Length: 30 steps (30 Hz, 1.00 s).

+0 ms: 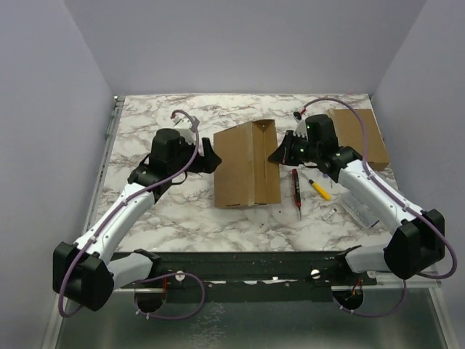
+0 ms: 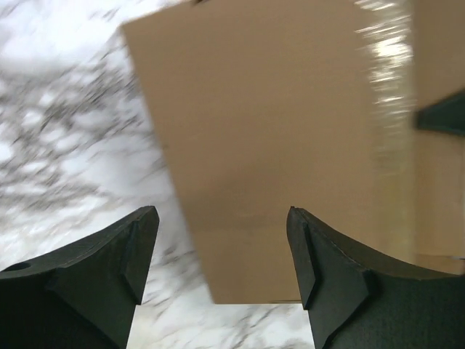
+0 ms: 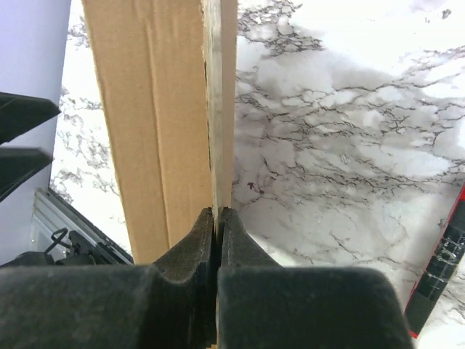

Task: Unpack the express box
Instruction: Open the express box at the center of the board.

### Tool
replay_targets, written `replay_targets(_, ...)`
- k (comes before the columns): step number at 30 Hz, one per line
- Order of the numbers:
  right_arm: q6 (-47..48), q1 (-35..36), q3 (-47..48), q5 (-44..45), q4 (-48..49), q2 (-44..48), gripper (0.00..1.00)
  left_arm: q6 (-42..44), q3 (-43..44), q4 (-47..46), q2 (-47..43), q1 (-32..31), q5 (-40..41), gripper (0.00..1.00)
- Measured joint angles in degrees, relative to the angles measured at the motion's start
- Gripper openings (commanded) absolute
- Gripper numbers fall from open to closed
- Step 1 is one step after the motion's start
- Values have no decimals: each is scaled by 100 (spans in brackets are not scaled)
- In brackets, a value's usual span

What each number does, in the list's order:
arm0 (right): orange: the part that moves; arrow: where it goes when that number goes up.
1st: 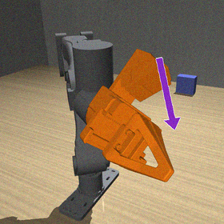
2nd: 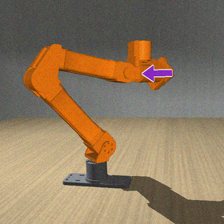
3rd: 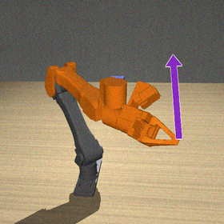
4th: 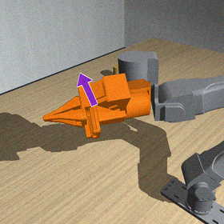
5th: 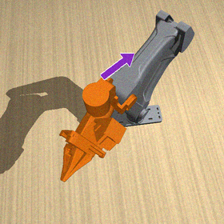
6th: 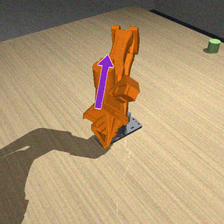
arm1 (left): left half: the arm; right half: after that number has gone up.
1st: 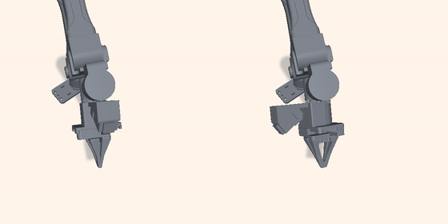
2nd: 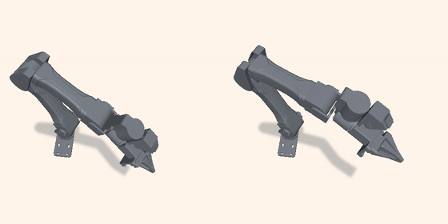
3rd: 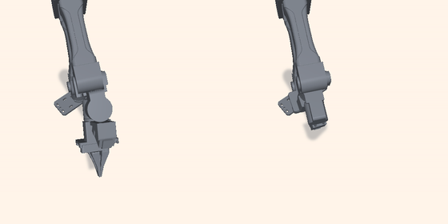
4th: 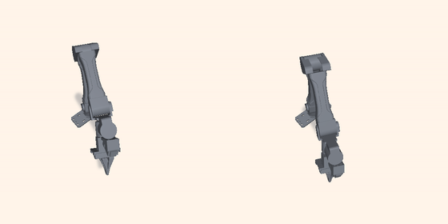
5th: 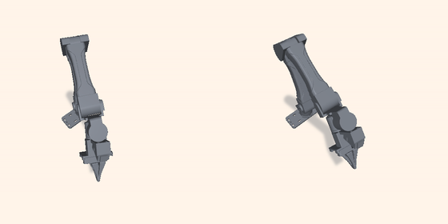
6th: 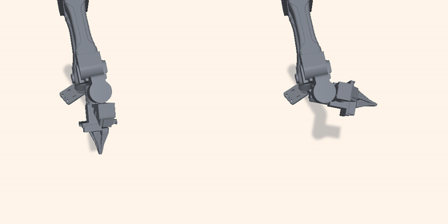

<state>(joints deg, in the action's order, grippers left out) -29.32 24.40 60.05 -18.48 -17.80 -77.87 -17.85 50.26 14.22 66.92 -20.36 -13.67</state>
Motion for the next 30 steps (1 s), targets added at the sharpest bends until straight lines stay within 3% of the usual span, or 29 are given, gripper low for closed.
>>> replay_targets(5,142,2,509,-2,-793,103,0,-579,584,-361,-210,-957,-24,79)
replay_targets(11,133,72,570,-4,-1316,286,0,-925,675,-597,-15,-1943,332,79)
replay_targets(19,131,168,789,9,-1687,518,0,-951,1060,-575,887,-2483,925,72)
replay_targets(30,284,188,1305,393,-2050,778,0,-776,1005,-164,826,-2496,1768,64)
